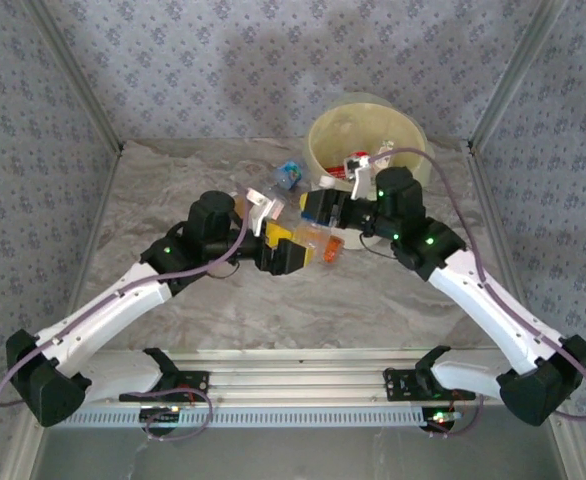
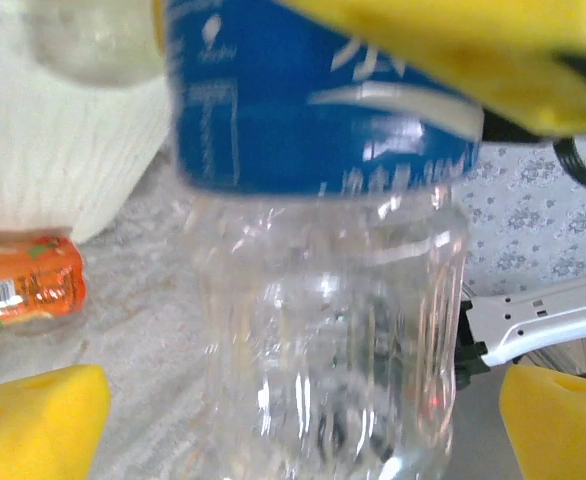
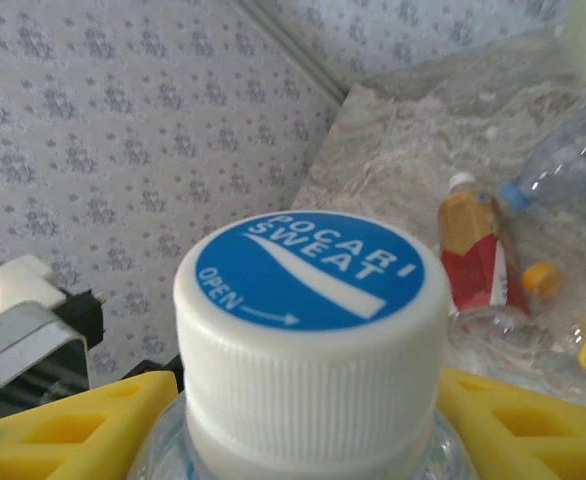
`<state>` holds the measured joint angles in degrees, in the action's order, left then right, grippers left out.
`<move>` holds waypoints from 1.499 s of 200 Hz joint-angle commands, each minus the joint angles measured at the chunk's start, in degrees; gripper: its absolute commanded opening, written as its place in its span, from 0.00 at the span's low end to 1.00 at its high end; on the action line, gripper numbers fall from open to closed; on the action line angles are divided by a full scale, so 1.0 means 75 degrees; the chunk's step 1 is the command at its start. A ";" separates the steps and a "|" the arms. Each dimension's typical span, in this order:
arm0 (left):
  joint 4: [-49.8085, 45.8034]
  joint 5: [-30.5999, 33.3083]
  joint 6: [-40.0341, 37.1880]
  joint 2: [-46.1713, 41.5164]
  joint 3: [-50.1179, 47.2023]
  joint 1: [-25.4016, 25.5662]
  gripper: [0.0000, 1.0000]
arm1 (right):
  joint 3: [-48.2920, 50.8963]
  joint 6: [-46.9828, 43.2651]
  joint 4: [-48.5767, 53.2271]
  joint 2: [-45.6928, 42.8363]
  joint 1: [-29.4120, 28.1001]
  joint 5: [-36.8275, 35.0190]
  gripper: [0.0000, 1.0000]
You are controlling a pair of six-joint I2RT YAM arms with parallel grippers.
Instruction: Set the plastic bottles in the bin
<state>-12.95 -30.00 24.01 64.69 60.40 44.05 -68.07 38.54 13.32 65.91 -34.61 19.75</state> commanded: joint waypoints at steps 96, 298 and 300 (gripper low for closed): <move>0.1731 0.0595 -0.2741 -0.0969 -0.0845 0.0050 1.00 | -0.3792 -0.3116 0.2717 0.0543 0.1521 -0.1693 0.61; -0.0100 0.1467 -0.3589 -0.0498 -0.0226 -0.0078 1.00 | -0.8237 -0.5249 0.6380 0.5626 0.2859 -0.3246 0.60; -0.0110 0.1477 -0.3588 -0.0494 -0.0225 -0.0083 1.00 | -0.8248 -0.5263 0.6392 0.5652 0.2863 -0.3243 0.60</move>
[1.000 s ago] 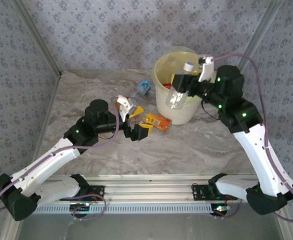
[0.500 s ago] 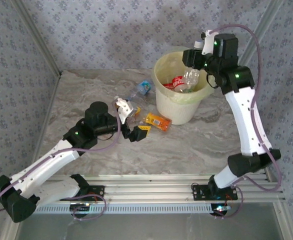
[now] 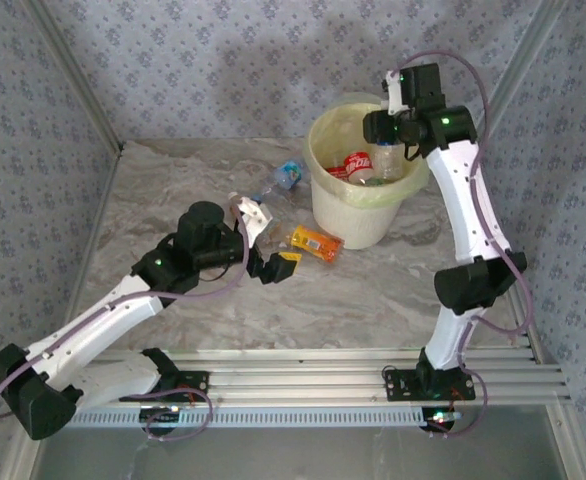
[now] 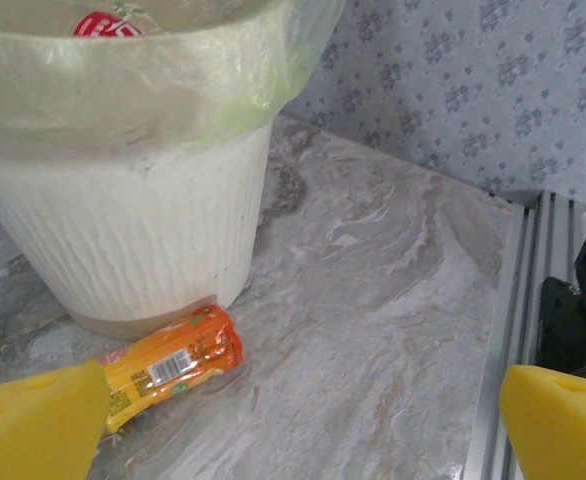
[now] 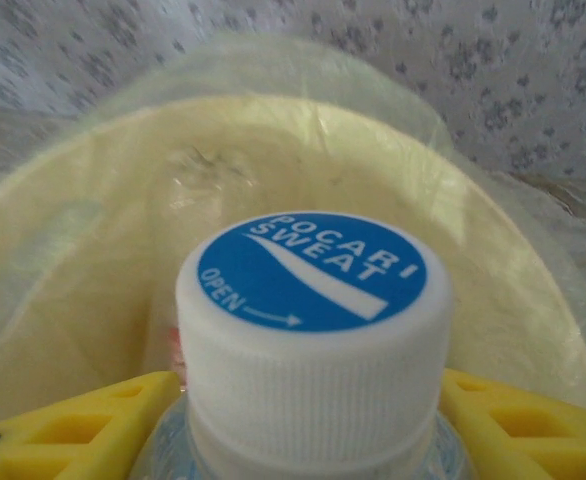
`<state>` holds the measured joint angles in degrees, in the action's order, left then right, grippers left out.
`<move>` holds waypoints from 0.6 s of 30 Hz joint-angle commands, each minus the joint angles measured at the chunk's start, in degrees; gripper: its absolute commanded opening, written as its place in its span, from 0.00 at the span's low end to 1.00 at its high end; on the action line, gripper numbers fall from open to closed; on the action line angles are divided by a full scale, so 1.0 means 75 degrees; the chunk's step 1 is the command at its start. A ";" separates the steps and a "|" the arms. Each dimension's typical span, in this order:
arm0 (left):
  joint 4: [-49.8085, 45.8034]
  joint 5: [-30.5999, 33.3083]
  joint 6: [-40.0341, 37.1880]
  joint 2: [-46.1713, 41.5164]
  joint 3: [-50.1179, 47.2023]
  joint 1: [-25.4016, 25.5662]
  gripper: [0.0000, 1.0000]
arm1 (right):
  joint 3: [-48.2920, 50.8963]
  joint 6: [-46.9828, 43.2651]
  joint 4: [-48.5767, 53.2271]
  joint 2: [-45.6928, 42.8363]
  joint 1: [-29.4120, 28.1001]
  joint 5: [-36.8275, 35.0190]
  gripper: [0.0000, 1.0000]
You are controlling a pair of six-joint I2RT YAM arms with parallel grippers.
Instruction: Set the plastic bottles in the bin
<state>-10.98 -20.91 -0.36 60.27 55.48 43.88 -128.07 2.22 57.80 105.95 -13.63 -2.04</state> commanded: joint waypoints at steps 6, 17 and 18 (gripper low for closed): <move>-0.0379 0.0370 -0.0328 0.0109 0.0419 -0.0083 1.00 | -0.0516 -0.0589 0.0797 0.0730 0.0071 -0.0498 0.63; -0.0307 0.0373 -0.0119 0.0155 0.0313 -0.0225 1.00 | -0.0547 -0.0478 0.0696 0.0726 0.0094 -0.0425 0.76; -0.0317 0.0368 -0.0090 0.0175 0.0313 -0.0235 1.00 | -0.0559 -0.0461 0.0675 0.0701 0.0097 -0.0403 0.77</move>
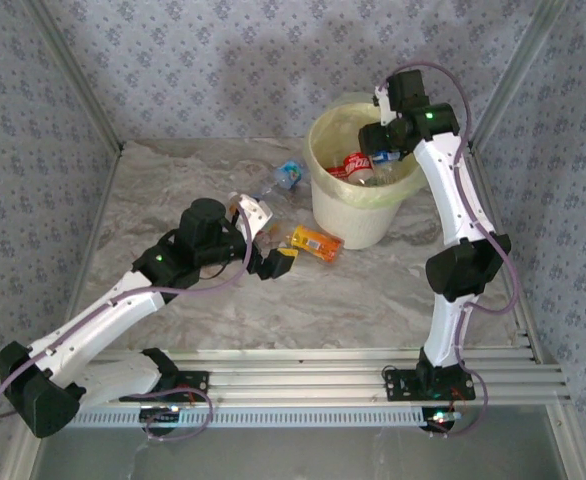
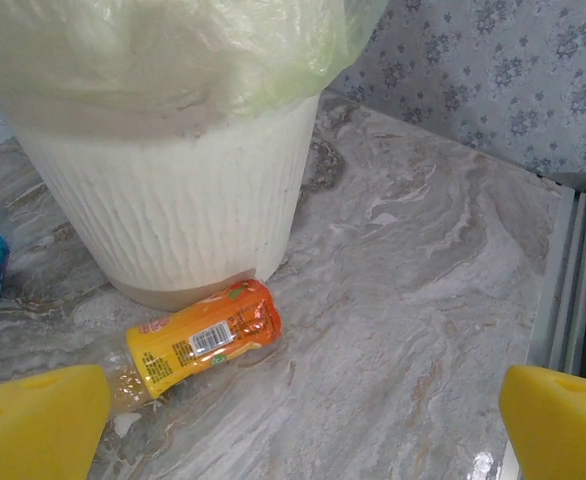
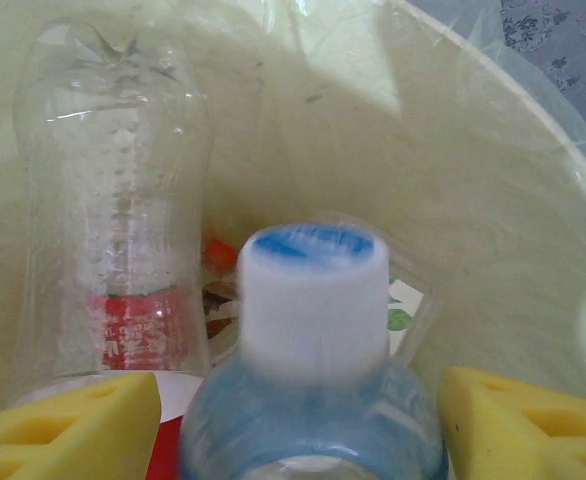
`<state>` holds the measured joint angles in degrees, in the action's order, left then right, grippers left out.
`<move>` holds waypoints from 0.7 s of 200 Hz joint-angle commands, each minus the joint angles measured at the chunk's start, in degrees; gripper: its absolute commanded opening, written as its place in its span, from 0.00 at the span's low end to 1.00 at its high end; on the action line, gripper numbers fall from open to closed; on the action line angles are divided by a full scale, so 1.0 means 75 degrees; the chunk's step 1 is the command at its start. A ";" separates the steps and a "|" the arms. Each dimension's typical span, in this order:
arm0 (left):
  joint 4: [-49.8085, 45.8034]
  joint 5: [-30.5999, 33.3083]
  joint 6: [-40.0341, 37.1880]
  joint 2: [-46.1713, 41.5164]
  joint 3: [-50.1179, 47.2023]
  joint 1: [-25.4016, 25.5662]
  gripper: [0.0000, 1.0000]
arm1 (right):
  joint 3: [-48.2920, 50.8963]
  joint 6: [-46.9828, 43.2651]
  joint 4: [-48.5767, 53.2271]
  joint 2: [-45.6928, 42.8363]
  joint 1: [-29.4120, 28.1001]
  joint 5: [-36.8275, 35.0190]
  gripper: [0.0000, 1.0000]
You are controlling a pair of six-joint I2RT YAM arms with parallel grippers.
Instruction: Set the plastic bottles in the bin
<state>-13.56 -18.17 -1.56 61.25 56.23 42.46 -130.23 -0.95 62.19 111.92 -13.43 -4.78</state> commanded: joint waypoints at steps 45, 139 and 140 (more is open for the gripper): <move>0.0250 -0.0164 0.0376 0.0090 0.0034 -0.0304 1.00 | -0.0298 0.0138 0.0067 -0.0410 0.0081 0.0086 0.83; 0.0604 -0.0275 0.0834 0.0310 -0.0336 -0.0769 1.00 | 0.2767 0.1023 -0.1299 -0.3272 -0.0374 0.0767 0.87; 0.0603 -0.0268 0.0838 0.0313 -0.0337 -0.0766 1.00 | 0.2818 0.1038 -0.1321 -0.3320 -0.0381 0.0778 0.87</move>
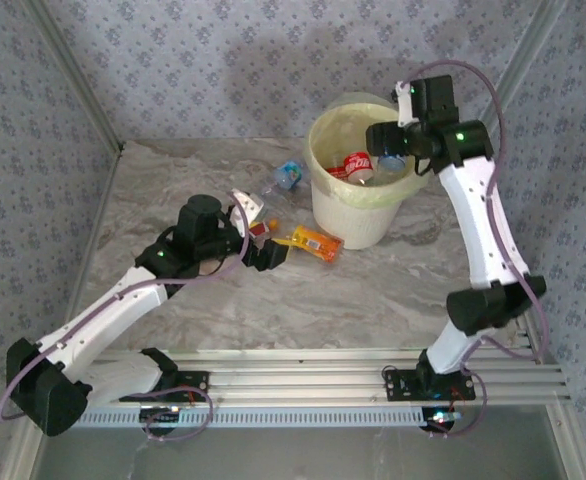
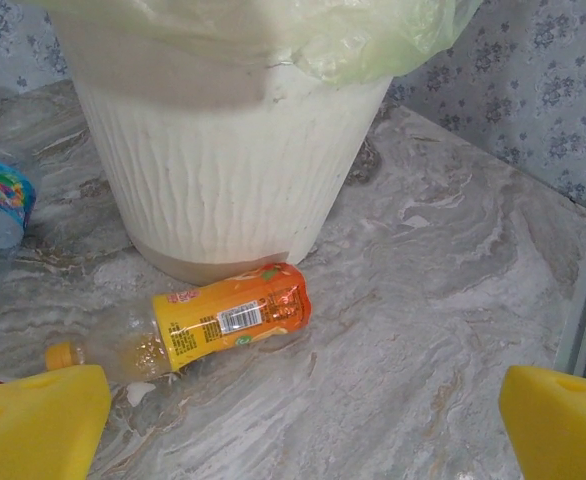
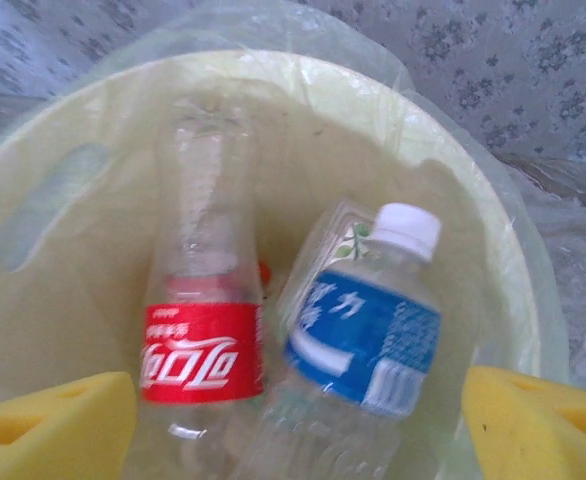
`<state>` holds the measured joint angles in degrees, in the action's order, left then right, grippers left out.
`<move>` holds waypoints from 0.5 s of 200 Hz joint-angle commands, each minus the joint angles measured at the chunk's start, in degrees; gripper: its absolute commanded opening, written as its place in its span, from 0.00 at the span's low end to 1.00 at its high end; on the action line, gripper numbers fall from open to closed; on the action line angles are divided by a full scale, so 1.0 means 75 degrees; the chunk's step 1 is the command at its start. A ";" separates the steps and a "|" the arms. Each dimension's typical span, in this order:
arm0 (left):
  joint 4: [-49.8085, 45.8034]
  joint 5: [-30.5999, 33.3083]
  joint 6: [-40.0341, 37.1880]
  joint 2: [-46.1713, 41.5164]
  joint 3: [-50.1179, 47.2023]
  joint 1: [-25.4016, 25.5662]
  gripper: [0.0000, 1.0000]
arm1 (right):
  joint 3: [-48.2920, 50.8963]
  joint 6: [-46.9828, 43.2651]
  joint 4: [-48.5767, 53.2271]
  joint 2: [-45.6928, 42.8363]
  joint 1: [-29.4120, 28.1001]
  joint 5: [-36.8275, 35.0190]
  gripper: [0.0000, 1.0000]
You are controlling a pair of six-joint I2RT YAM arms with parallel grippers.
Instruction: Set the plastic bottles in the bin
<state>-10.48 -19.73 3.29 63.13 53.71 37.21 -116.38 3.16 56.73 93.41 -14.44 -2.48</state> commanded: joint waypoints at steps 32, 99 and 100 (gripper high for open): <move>-0.0177 0.0222 0.0333 0.0388 0.0245 -0.0148 1.00 | 0.2842 0.1003 -0.1435 -0.2228 -0.0609 0.1056 0.88; -0.1305 0.0505 0.0933 0.1645 0.1107 -0.1043 0.99 | 0.6157 0.2034 -0.2912 -0.4683 -0.1599 0.2640 0.94; -0.1325 0.0507 0.0962 0.1670 0.1127 -0.1063 0.99 | 0.6190 0.2049 -0.2930 -0.4702 -0.1624 0.2651 0.94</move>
<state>-15.99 -16.69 6.22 71.92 57.23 33.30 -75.31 14.39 40.69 62.83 -24.01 11.31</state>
